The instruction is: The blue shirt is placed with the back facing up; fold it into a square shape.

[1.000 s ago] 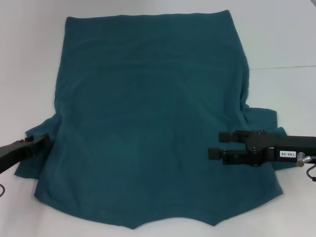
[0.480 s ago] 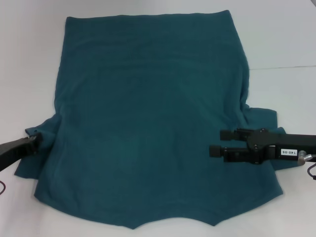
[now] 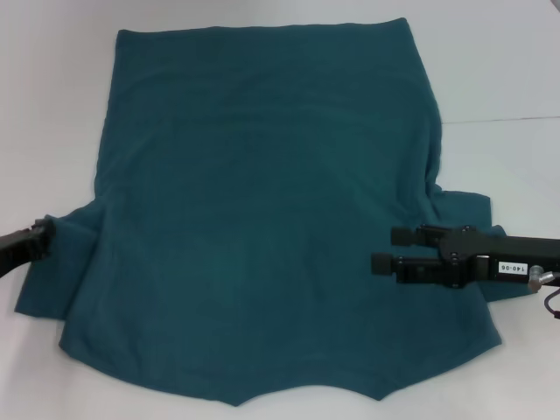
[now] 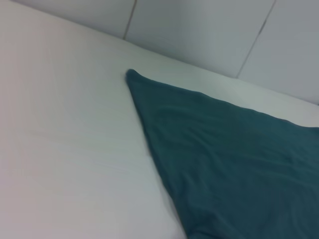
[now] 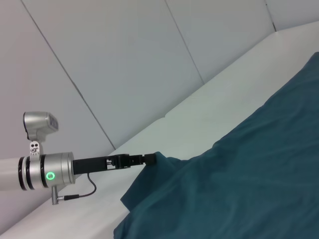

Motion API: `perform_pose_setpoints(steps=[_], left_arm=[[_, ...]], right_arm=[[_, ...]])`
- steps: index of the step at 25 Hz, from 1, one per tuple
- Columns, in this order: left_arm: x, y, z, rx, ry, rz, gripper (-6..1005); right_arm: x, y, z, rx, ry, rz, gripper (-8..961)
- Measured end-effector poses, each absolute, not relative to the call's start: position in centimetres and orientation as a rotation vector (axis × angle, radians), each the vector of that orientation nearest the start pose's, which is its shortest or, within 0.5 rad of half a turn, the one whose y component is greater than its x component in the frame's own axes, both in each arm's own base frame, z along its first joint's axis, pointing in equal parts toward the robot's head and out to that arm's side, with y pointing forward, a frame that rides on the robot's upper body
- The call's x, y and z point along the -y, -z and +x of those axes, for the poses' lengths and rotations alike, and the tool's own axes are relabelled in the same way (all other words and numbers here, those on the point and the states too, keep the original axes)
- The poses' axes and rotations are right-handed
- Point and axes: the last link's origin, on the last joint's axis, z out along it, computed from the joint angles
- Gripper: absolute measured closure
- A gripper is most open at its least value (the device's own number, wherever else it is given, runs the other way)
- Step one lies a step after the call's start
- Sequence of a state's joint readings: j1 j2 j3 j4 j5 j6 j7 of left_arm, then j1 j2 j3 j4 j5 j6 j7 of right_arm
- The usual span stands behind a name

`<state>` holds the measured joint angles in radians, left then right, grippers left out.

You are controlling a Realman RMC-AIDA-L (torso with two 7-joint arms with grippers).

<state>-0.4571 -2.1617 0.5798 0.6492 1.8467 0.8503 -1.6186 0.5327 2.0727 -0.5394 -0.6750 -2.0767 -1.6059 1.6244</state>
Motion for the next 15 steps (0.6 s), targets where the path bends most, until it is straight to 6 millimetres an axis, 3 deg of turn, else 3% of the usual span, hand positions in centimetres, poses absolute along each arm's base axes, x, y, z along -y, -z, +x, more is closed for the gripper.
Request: perform_pose_setpoints(steps=[15], left_arm=[[-37.8,-4.9,-35.3,1.11,0.526,-1.751,998]], right_arm=[[-32.9,-1.4,27.1,-1.004,-0.806,-2.609,35]])
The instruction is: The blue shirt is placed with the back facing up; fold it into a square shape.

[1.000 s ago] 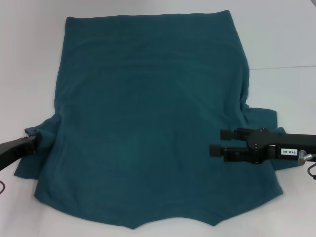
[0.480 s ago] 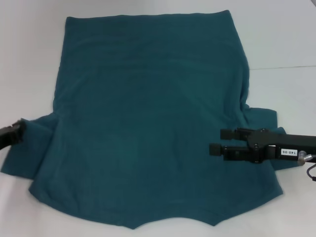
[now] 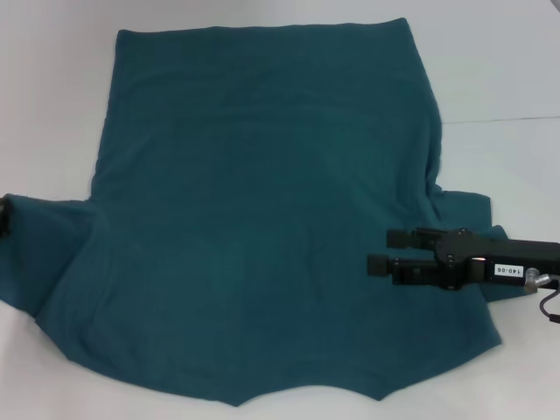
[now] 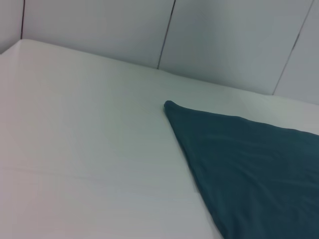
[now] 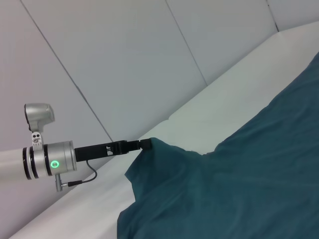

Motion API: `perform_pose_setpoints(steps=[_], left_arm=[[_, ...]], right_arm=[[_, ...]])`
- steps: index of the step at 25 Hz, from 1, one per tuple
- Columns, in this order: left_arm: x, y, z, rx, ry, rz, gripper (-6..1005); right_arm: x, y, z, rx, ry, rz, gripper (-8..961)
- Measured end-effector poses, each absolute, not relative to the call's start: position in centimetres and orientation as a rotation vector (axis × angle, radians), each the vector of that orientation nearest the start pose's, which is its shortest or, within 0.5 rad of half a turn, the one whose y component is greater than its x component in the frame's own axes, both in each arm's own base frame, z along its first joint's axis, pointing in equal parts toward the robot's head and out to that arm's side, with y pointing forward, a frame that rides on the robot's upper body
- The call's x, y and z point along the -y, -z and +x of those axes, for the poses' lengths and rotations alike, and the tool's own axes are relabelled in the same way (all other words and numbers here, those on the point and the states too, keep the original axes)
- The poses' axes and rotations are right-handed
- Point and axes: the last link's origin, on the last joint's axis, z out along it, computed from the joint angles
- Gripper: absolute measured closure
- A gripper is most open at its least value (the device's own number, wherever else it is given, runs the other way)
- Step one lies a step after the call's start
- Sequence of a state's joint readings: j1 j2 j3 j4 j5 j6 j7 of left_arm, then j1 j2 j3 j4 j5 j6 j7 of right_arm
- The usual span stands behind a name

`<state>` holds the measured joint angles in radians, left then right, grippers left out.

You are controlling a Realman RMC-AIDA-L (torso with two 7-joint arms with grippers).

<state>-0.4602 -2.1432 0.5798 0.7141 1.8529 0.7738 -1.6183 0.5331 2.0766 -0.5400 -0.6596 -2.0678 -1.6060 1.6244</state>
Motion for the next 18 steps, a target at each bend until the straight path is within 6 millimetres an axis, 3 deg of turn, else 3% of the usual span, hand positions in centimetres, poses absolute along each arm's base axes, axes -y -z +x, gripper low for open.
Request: perform_pose_setpoints(steps=[10,18], left_arm=[[-38.2,-5.4,-34.9,1.073,0.522,-1.756,998],[-38.8,-5.3,-33.2,1.03,0.56,-1.804,998]], right_arm=[[-32.9,-1.4,26.9,-1.0,-0.812,-2.618,35],[-32.8,-1.1,26.8,-1.003,-0.811,-2.624,36]])
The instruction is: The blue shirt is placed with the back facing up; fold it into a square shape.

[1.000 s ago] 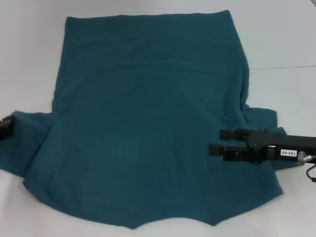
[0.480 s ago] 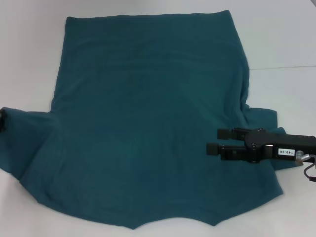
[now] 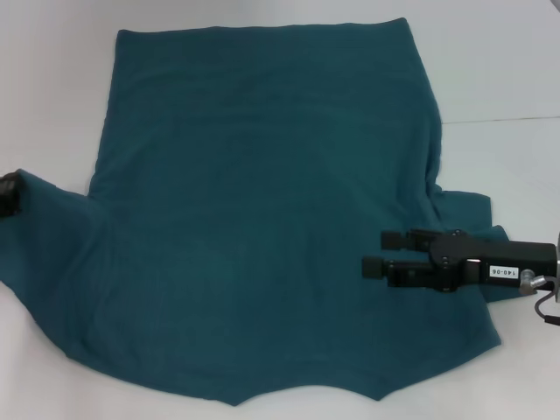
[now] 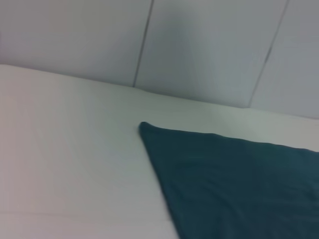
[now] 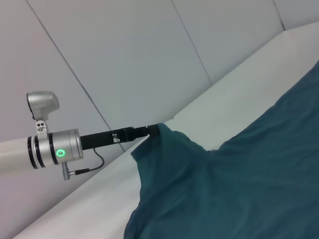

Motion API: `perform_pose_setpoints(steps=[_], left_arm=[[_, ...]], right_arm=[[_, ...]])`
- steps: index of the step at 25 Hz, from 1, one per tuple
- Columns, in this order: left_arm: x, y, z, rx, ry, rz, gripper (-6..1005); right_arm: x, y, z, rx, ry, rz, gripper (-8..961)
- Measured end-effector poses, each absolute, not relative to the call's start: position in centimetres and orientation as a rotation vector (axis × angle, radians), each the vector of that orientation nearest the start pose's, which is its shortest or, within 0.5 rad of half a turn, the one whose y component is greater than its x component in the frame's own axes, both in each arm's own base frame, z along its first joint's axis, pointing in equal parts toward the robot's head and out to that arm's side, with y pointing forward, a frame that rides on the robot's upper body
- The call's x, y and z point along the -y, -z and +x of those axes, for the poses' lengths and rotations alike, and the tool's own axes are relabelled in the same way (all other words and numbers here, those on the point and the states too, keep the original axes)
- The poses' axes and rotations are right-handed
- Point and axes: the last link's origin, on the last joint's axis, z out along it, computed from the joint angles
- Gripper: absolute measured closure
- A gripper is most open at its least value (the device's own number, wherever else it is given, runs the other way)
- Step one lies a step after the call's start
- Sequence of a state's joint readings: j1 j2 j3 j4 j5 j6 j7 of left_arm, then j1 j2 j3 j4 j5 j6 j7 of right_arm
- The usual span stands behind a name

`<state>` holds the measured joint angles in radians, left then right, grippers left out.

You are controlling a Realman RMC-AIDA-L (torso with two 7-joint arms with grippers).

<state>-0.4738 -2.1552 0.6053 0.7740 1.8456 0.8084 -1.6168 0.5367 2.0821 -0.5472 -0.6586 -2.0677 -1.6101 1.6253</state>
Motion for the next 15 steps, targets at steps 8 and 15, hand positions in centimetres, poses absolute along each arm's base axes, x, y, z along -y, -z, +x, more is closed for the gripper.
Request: perform_pose_setpoints(steps=[8,15], left_arm=[[-38.5,-4.4,-31.7,1.046,0.64,-1.889,999],[-37.9,-3.2,-29.6,1.079,0.756,-2.005,999]], right_arm=[[-32.8,-1.0,26.8,-1.005,-0.808,-2.625,36],[-32.8,-1.0,26.8,-1.002,-0.805,-2.627,36]])
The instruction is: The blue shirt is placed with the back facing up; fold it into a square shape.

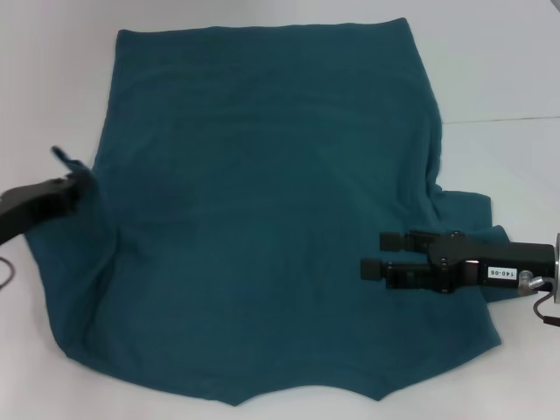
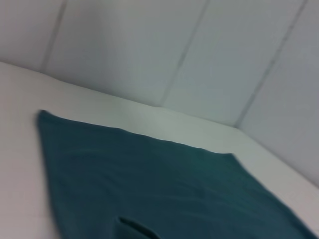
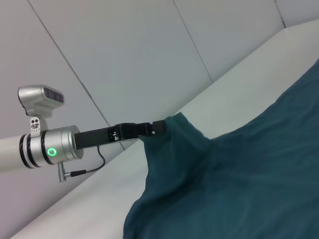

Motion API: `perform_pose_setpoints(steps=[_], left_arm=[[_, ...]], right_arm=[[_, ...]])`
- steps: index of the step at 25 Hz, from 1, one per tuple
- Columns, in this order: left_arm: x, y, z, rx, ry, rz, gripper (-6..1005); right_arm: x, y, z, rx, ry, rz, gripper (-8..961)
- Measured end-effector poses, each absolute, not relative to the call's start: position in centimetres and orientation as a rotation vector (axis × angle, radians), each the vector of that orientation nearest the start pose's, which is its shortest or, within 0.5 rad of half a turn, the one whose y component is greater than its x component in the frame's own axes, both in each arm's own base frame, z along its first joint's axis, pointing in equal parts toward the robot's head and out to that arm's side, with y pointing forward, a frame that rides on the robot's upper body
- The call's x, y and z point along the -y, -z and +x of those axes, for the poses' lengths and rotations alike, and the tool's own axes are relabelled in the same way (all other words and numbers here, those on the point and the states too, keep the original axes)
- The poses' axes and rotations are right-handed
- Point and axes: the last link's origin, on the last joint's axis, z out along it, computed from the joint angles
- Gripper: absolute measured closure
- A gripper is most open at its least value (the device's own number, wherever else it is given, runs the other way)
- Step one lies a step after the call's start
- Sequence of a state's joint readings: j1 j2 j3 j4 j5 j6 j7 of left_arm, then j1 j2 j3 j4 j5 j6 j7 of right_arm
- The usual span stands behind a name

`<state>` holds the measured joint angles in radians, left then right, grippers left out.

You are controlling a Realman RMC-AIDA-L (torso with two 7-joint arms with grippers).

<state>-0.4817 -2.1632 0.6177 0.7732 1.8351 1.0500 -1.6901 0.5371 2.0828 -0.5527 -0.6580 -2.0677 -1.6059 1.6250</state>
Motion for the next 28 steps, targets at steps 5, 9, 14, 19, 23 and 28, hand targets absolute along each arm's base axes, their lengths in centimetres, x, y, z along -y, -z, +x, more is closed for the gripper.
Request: perform_pose_setpoints(steps=[5,9,14,19,23,28], left_arm=[[-38.1,-1.5,-27.9,1.081,0.792,-2.089,999],[-38.4,-0.6,-27.0,1.08,0.799,-2.127,999],[-38.6,0.3,-26.4,1.096,0.809,-2.149,999],[-38.7,0.7,-26.0,1.109,0.831,-2.16,983],[-38.3,1.0,-25.4,1.075,0.86,-2.203,924],[-37.2,1.6,-24.2,0.915,0.871,-2.351,851]], right_arm=[[-32.7,-0.8,26.8,-0.998,-0.804,-2.635,37],[-32.7,-0.7,26.8,-0.998,-0.8,-2.638,37],[-32.6,-0.7,26.9,-1.005,-0.799,-2.637,37],[-32.5,-0.7,27.0,-1.008,-0.8,-2.637,37],[-32.5,-0.7,27.0,-1.01,-0.799,-2.635,37],[-32.5,-0.8,27.1,-1.008,-0.799,-2.634,38]])
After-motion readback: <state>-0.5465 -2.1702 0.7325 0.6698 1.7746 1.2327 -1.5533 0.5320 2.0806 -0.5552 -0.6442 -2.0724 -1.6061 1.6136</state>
